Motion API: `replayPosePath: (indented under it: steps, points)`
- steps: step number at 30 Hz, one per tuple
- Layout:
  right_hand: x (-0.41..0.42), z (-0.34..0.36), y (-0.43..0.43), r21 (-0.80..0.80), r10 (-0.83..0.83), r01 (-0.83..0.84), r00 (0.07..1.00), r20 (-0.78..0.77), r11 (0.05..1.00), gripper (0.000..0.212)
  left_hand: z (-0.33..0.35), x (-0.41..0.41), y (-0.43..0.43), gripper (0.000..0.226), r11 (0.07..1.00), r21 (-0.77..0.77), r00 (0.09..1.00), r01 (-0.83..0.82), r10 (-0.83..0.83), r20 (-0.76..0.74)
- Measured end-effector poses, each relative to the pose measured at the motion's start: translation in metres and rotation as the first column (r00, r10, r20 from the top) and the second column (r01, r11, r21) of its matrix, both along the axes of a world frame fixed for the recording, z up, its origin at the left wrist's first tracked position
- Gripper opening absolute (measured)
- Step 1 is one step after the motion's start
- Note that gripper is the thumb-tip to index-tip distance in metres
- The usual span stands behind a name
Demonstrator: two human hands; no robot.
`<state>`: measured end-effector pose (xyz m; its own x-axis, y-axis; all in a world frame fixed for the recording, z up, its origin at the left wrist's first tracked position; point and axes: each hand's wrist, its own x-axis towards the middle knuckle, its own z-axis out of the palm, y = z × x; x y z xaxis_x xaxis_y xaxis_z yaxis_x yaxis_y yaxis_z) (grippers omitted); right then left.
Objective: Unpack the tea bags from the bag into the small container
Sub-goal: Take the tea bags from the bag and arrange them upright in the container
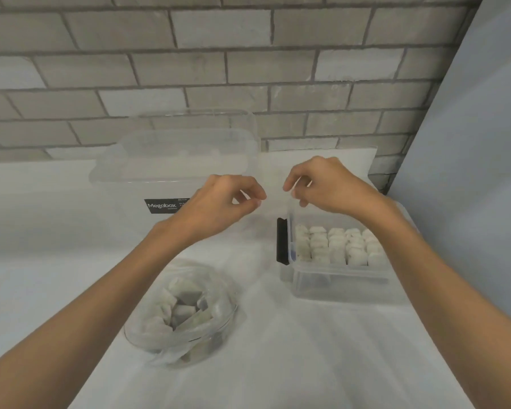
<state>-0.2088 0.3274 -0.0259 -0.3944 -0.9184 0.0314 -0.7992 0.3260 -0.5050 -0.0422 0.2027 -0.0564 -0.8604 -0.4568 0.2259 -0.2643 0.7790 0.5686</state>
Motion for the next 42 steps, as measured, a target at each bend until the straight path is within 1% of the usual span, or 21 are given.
replayPosePath:
  steps: [2,6,10,13,15,17,18,19,20,21,22,23,25,26,33,36,39,42]
  points:
    - [0.026,0.007,-0.006,-0.028,0.064,-0.062,0.997,0.049,0.998,0.017,-0.002,0.024,-0.005,0.012,0.999,0.016,0.999,-0.028,0.028,0.025]
    - [0.07,-0.009,-0.027,0.044,0.208,-0.215,0.97,0.121,0.976,0.013,-0.018,0.07,-0.018,0.011,0.995,0.012,0.989,-0.095,0.093,0.114]
    - [0.107,-0.039,-0.047,0.125,0.295,-0.323,0.935,0.196,0.938,0.015,-0.037,0.107,-0.027,0.012,0.983,-0.009,0.945,-0.182,0.178,0.274]
    - [0.133,-0.065,-0.056,0.203,0.326,-0.375,0.915,0.238,0.904,0.02,-0.052,0.121,-0.025,0.017,0.98,-0.006,0.868,-0.199,0.179,0.463]
    - [0.147,-0.085,-0.06,0.239,0.33,-0.381,0.916,0.227,0.893,0.025,-0.065,0.124,-0.025,0.012,0.968,-0.06,0.79,-0.242,0.233,0.567]
    - [0.159,-0.1,-0.063,0.283,0.307,-0.348,0.935,0.18,0.894,0.03,-0.078,0.126,-0.027,0.01,0.949,-0.142,0.723,-0.282,0.307,0.619]
    - [0.163,-0.106,-0.064,0.307,0.286,-0.321,0.946,0.153,0.896,0.026,-0.084,0.127,-0.028,0.014,0.942,-0.17,0.702,-0.291,0.331,0.63]
    - [0.166,-0.11,-0.064,0.327,0.268,-0.296,0.955,0.129,0.897,0.015,-0.089,0.127,-0.028,0.019,0.937,-0.185,0.694,-0.297,0.345,0.632]
    - [0.168,-0.113,-0.065,0.341,0.255,-0.278,0.96,0.112,0.898,0.01,-0.094,0.127,-0.029,0.025,0.933,-0.189,0.695,-0.306,0.355,0.625]
    - [0.169,-0.116,-0.066,0.339,0.24,-0.259,0.966,0.098,0.904,0.014,-0.098,0.126,-0.029,0.029,0.929,-0.189,0.704,-0.317,0.364,0.61]
    - [0.169,-0.119,-0.067,0.332,0.219,-0.239,0.971,0.096,0.913,0.013,-0.1,0.125,-0.029,0.031,0.926,-0.186,0.714,-0.329,0.373,0.593]
    - [0.169,-0.122,-0.069,0.311,0.202,-0.222,0.975,0.098,0.924,0.006,-0.102,0.124,-0.029,0.032,0.922,-0.18,0.724,-0.344,0.382,0.574]
    - [0.166,-0.129,-0.071,0.259,0.145,-0.178,0.979,0.142,0.949,0.017,-0.104,0.122,-0.029,0.031,0.915,-0.155,0.741,-0.372,0.394,0.543]
    - [0.165,-0.132,-0.072,0.237,0.117,-0.157,0.978,0.173,0.959,0.019,-0.105,0.122,-0.028,0.029,0.915,-0.134,0.754,-0.38,0.39,0.529]
    - [0.157,-0.126,-0.07,0.127,0.067,-0.116,0.938,0.339,0.985,0.015,-0.095,0.126,-0.028,0.003,0.931,0.006,0.865,-0.365,0.337,0.372]
    - [0.15,-0.118,-0.07,0.072,0.044,-0.082,0.905,0.424,0.994,0.02,-0.075,0.134,-0.036,0.012,0.918,0.056,0.893,-0.392,0.365,0.263]
    - [0.146,-0.116,-0.07,0.075,0.067,-0.105,0.914,0.399,0.992,0.023,-0.056,0.142,-0.043,0.01,0.907,0.049,0.897,-0.418,0.403,0.183]
    - [0.151,-0.124,-0.07,0.157,0.096,-0.15,0.946,0.31,0.976,0.028,-0.046,0.147,-0.043,0.016,0.903,0.069,0.9,-0.423,0.411,0.144]
